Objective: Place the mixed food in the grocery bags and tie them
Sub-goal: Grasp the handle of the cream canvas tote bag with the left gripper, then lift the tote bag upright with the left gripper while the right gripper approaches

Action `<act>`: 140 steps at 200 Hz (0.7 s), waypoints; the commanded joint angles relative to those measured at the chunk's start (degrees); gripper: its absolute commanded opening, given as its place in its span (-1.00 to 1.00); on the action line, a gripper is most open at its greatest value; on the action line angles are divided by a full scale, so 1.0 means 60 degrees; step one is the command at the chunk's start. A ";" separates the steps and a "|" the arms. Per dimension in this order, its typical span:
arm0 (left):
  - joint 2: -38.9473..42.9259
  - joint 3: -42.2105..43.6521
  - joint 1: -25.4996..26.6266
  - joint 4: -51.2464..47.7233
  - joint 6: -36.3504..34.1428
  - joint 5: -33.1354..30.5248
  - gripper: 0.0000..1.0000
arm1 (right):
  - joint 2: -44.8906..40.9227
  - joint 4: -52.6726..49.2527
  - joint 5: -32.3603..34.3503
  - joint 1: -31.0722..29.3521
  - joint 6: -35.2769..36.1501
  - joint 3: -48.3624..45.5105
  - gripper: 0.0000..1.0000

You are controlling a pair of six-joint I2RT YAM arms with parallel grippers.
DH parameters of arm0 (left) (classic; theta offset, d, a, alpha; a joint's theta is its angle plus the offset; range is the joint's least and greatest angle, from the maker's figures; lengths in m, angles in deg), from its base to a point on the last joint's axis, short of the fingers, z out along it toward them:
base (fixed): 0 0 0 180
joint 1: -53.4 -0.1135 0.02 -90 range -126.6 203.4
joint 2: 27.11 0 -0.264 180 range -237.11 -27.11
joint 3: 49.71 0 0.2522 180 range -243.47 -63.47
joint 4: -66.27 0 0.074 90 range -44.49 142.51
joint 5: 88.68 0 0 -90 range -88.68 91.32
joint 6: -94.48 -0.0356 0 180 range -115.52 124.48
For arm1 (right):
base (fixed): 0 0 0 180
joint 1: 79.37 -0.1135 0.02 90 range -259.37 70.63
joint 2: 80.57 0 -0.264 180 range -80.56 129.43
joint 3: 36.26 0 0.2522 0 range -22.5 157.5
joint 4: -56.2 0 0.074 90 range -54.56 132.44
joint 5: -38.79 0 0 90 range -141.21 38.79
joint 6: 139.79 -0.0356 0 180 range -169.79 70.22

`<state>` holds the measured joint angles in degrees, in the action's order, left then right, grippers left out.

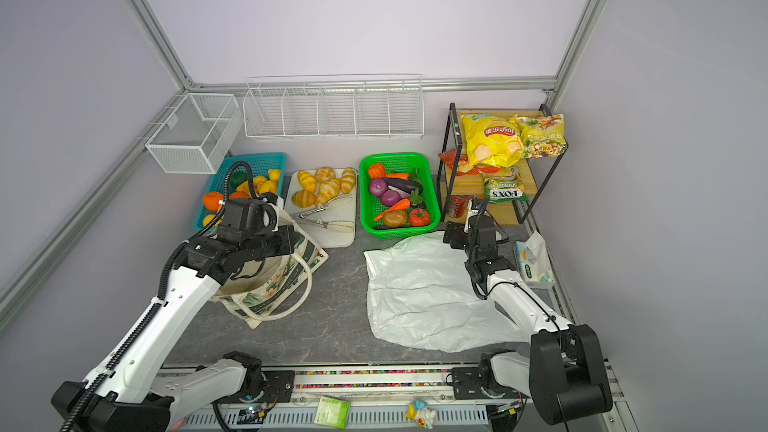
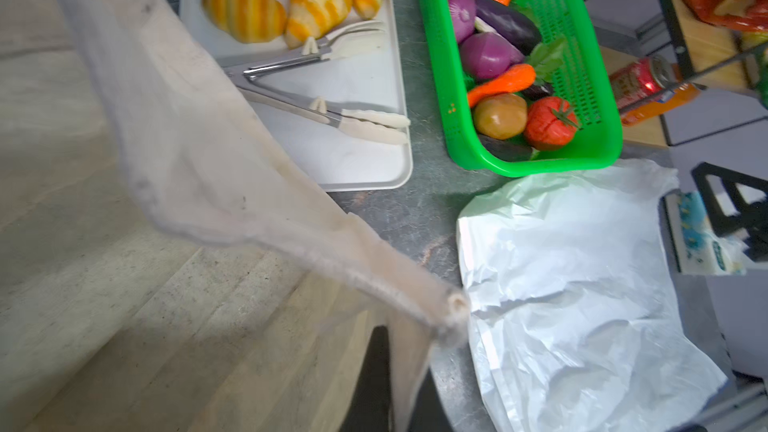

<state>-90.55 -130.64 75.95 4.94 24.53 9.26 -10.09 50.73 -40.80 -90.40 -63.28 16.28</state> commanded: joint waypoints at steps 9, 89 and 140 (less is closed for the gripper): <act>-0.0100 0.0000 0.0375 0.0632 -0.0350 0.1357 -1.00 | -0.0132 -0.0332 -0.0386 -0.0066 -0.0167 0.0459 0.89; -0.0834 -0.0291 0.1315 0.1298 -0.0753 0.2239 -0.65 | 0.0002 -0.0562 -0.0381 -0.0402 -0.0252 0.0578 0.88; -0.0395 -0.1560 0.1023 0.0099 -0.2827 0.0505 0.10 | -0.0183 -0.0723 -0.0559 -0.0637 -0.0236 0.0639 0.88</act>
<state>-95.30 -135.89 83.53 8.89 14.96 18.88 -10.09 46.95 -42.85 -93.11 -63.94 18.75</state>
